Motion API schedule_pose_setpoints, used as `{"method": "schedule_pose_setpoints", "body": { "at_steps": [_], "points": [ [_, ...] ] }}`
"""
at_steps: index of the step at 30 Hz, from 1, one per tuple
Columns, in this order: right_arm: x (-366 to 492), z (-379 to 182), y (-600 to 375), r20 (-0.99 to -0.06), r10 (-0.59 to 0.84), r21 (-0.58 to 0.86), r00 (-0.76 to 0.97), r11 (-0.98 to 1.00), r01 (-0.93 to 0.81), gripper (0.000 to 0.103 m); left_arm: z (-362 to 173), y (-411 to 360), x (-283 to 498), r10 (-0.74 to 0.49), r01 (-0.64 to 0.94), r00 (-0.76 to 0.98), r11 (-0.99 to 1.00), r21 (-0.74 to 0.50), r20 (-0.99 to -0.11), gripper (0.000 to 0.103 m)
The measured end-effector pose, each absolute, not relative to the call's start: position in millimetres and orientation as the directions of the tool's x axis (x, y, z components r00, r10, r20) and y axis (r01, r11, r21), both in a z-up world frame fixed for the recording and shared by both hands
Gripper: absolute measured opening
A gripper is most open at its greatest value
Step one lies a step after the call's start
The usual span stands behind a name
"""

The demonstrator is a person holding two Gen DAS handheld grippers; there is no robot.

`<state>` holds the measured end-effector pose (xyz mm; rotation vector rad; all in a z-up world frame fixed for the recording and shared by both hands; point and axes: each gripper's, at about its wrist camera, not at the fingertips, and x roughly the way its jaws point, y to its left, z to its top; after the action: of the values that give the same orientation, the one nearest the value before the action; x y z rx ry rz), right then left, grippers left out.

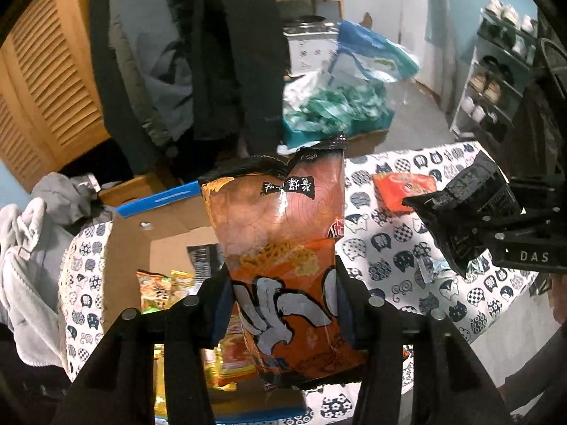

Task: Organize snacks
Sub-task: 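Carry both held bags over the cardboard box, then open both grippers to drop the orange and black bags into the box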

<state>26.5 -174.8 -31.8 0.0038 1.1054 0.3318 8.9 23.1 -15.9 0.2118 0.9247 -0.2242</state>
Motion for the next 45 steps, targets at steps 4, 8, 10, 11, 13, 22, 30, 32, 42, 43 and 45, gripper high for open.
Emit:
{"method": "schedule_pose_setpoints", "body": {
  "at_steps": [4,8,10,11,13,22,30,32,42,43,45],
  "points": [
    [29,-24,-156,-0.870,0.279,0.167,0.407,0.943,-0.288,0.047,-11,41,10,-0.086,0.251,0.600,0.964,0.085,-0.795,0.050],
    [32,-19,-136,-0.866,0.291,0.167,0.406,0.935,-0.313,0.047,-9,61,12,-0.075,0.219,0.606,0.973,0.076,-0.792,0.050],
    [34,-18,-127,-0.867,0.296,0.169,0.401,0.931,-0.323,0.047,-9,71,12,-0.068,0.204,0.609,0.976,0.073,-0.790,0.050],
    [36,-18,-122,-0.867,0.300,0.171,0.399,0.929,-0.327,0.047,-9,75,12,-0.064,0.197,0.612,0.978,0.073,-0.788,0.050],
    [39,-17,-112,-0.866,0.306,0.173,0.396,0.926,-0.337,0.047,-10,83,12,-0.051,0.183,0.615,0.980,0.079,-0.786,0.050],
    [47,-17,-62,-0.868,0.335,0.182,0.366,0.902,-0.392,0.047,-20,125,18,-0.006,0.108,0.595,0.991,0.072,-0.804,0.050],
    [60,-27,-15,-0.879,0.362,0.208,0.312,0.878,-0.432,0.047,-28,168,27,0.058,0.008,0.575,0.997,0.076,-0.816,0.051],
    [62,-31,-4,-0.881,0.362,0.206,0.305,0.873,-0.443,0.047,-33,175,30,0.072,-0.012,0.564,0.997,0.080,-0.823,0.051],
    [71,-42,32,-0.887,0.377,0.225,0.267,0.857,-0.463,0.048,-63,189,43,0.098,-0.058,0.472,0.995,0.080,-0.876,0.052],
    [72,-43,34,-0.888,0.377,0.225,0.264,0.857,-0.464,0.049,-62,187,43,0.106,-0.056,0.473,0.994,0.090,-0.875,0.052],
    [74,-44,38,-0.890,0.375,0.223,0.259,0.855,-0.468,0.050,-60,186,41,0.127,-0.051,0.484,0.992,0.117,-0.866,0.061]
  ]
}}
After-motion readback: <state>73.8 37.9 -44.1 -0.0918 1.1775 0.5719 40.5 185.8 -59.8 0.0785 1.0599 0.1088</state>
